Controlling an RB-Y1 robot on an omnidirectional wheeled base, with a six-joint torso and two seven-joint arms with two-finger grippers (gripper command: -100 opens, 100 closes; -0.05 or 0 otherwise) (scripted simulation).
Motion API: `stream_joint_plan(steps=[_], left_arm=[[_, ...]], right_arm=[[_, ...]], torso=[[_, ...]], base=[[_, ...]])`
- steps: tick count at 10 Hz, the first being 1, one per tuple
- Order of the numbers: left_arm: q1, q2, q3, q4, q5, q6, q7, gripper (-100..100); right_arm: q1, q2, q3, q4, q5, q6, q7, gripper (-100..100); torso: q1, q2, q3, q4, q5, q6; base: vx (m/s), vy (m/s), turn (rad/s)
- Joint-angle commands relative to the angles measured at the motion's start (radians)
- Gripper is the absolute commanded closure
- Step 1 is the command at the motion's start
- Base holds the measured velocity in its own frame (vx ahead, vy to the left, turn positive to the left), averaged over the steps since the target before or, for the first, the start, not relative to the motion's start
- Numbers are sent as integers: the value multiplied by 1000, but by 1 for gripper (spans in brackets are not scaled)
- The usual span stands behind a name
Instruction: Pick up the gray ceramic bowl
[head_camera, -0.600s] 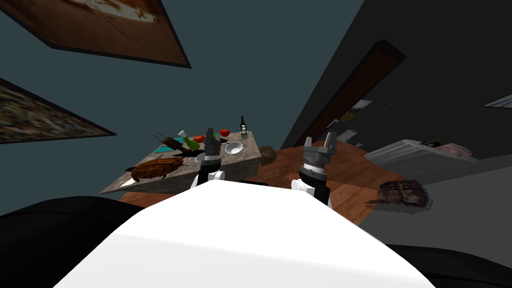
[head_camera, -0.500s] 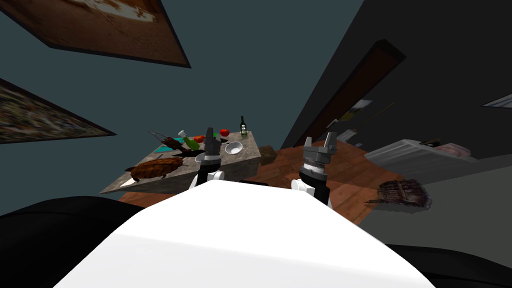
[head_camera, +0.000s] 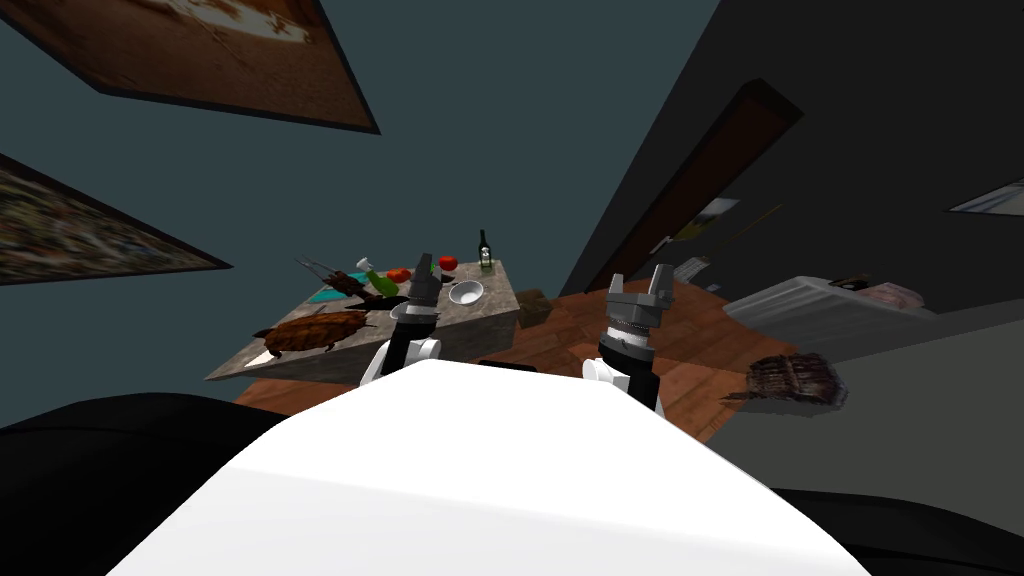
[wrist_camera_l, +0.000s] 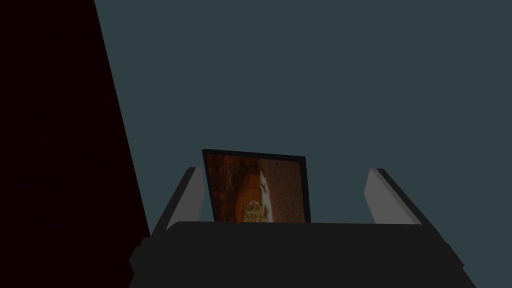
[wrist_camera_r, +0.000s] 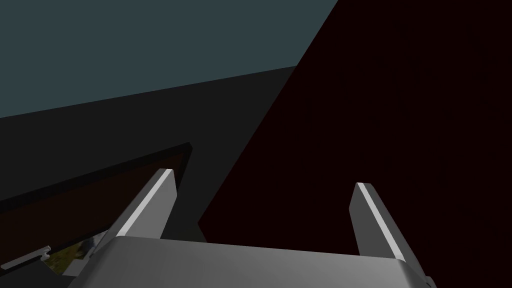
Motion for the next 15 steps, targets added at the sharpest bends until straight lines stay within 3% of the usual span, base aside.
stream_joint_plan(steps=[1, 4, 9, 10, 11, 12, 13, 15], left_arm=[[-15, 23, 19, -4, 3, 50, 6, -100], [-31, 38, 36, -6, 6, 103, 10, -100], [-86, 68, 95, -14, 15, 242, 23, -100], [-86, 68, 95, -14, 15, 273, 23, -100], [-107, 74, 115, -17, 18, 309, 27, -100], [-107, 74, 115, -17, 18, 334, 27, -100], [-128, 80, 136, -21, 22, 365, 30, -100], [-128, 80, 136, -21, 22, 404, 30, -100]], right_arm=[[0, 0, 0, 0, 0, 0, 0, 0], [0, 0, 0, 0, 0, 0, 0, 0], [0, 0, 0, 0, 0, 0, 0, 0], [0, 0, 0, 0, 0, 0, 0, 0], [0, 0, 0, 0, 0, 0, 0, 0], [0, 0, 0, 0, 0, 0, 0, 0], [0, 0, 0, 0, 0, 0, 0, 0], [0, 0, 0, 0, 0, 0, 0, 0]], torso=[[0, 0, 0, 0, 0, 0], [1, -1, -1, 0, 0, 0], [0, -1, -1, 0, 0, 0], [0, -1, 0, 0, 0, 0], [0, -1, -1, 0, 0, 0], [0, -1, -1, 0, 0, 0], [0, -2, -1, 0, 0, 0], [1, -1, -1, 0, 0, 0]], base=[[-45, -25, -18], [-39, -19, -11], [-48, -29, -18], [-43, -26, -10], [-43, -34, -23], [-37, -25, -12], [-44, -26, -26], [-30, -17, -5]])
